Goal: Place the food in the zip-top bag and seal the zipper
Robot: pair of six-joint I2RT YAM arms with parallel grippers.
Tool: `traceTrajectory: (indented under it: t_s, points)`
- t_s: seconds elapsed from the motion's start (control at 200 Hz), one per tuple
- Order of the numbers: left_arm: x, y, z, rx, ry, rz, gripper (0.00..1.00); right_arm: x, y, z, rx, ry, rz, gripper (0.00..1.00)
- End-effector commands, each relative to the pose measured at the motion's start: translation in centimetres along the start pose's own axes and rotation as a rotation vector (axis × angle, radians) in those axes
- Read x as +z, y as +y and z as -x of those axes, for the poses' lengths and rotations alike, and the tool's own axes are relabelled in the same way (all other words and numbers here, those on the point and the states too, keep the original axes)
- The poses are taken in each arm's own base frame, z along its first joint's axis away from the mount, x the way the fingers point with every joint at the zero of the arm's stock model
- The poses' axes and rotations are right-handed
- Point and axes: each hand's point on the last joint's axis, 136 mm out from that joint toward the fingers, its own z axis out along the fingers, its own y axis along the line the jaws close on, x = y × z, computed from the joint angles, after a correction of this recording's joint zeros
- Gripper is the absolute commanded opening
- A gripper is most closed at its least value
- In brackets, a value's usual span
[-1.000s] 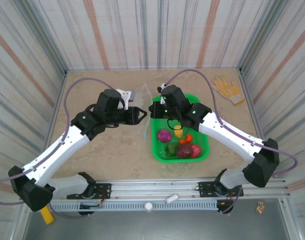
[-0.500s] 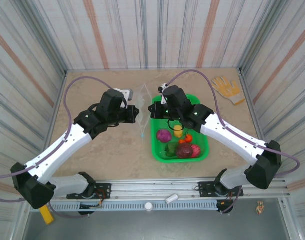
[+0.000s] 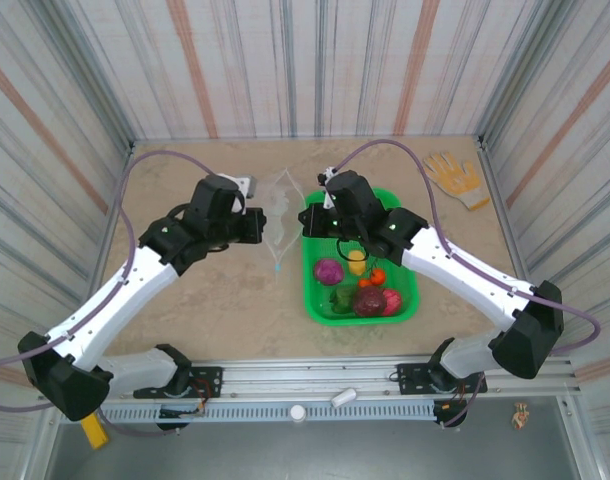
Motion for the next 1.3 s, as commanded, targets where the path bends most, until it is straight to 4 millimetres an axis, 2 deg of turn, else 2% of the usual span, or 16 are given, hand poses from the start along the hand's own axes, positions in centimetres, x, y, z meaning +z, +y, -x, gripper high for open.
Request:
traceTrajectory:
  t_s: [0.0, 0.2, 0.341, 0.491, 0.611, 0.701, 0.862, 0.942, 1.052, 1.127, 1.207, 1.297]
  points:
    - [-2.8, -0.3, 1.1, 0.030, -0.018, -0.019, 0.00, -1.0, -1.4, 0.2, -0.017, -0.016, -0.050, 0.00]
    - [-4.7, -0.3, 1.0, 0.036, 0.029, -0.033, 0.00, -1.1, -2.4, 0.5, -0.053, -0.013, -0.094, 0.00]
    - [-6.9, -0.5, 1.4, 0.052, 0.033, -0.025, 0.00, -1.3, -2.3, 0.6, -0.092, -0.015, -0.099, 0.00]
    - [-9.0, -1.3, 1.9, 0.056, 0.046, -0.046, 0.00, -1.5, 0.1, 0.5, -0.142, 0.010, -0.021, 0.00]
    - [-9.8, -1.6, 1.8, 0.036, 0.035, -0.063, 0.00, -1.7, 3.5, -0.2, -0.211, 0.029, 0.107, 0.00]
    - [-9.2, -1.1, 1.3, 0.007, 0.039, -0.050, 0.00, -1.9, 5.2, -0.7, -0.249, 0.034, 0.151, 0.07]
    - [-7.5, -0.4, 0.5, -0.049, 0.082, -0.020, 0.00, -2.5, 6.0, -0.9, -0.302, 0.018, 0.124, 0.46]
    - [-6.7, 0.1, 0.4, -0.095, 0.090, -0.016, 0.00, -3.6, 6.3, -0.3, -0.308, -0.013, 0.128, 0.55]
    - [-5.3, 0.5, 0.2, -0.182, 0.101, -0.067, 0.00, -5.2, 5.6, 0.6, -0.312, -0.063, 0.110, 0.58]
    - [-4.4, 0.7, 0.0, -0.218, 0.112, -0.089, 0.00, -5.9, 5.7, -0.1, -0.320, -0.027, 0.168, 0.59]
    - [-3.6, 0.7, -0.1, -0.250, 0.124, -0.105, 0.00, -6.9, 5.7, -0.9, -0.298, 0.004, 0.232, 0.66]
    - [-2.7, 0.0, -0.2, -0.301, 0.141, -0.153, 0.00, -7.5, 3.4, -1.6, -0.257, 0.028, 0.160, 0.68]
